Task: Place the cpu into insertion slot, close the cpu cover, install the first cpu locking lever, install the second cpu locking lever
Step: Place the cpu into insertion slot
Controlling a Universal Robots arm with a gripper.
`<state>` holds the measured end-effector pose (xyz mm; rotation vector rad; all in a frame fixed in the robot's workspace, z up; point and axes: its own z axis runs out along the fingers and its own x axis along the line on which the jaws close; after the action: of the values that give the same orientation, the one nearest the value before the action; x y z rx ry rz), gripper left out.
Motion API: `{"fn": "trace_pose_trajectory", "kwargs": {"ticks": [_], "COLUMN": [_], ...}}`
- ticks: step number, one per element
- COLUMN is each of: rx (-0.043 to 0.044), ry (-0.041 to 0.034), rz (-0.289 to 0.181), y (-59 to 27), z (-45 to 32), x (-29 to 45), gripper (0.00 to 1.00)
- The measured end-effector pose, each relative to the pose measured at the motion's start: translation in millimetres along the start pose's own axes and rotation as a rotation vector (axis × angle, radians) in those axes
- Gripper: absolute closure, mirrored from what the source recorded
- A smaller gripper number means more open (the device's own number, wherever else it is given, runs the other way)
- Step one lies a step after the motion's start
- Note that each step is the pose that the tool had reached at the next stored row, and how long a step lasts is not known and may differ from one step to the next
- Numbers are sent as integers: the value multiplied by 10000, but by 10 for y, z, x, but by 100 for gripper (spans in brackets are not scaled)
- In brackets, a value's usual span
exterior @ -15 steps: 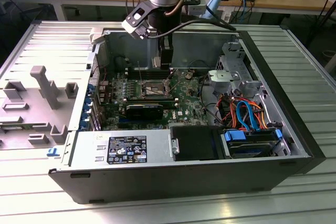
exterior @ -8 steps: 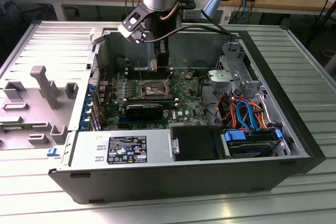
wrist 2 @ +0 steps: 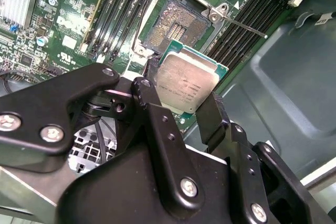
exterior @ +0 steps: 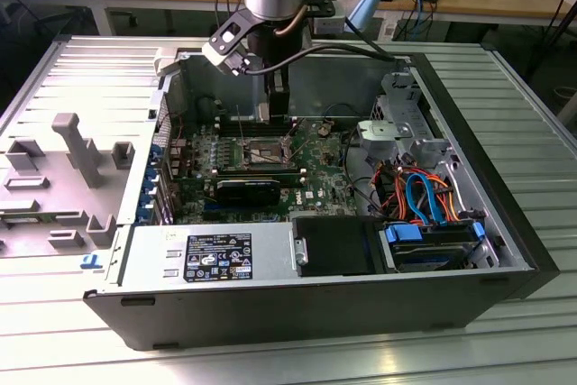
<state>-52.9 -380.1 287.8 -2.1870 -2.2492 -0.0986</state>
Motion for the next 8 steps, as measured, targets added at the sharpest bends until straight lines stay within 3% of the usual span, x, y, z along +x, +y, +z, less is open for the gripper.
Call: {"fn": "trace_pose_trajectory", "kwargs": {"ticks": [8], "rx": [-3], "ry": [5], "rz": [0], "y": [0], "z": [10], "x": [0], "gripper": [46]}}
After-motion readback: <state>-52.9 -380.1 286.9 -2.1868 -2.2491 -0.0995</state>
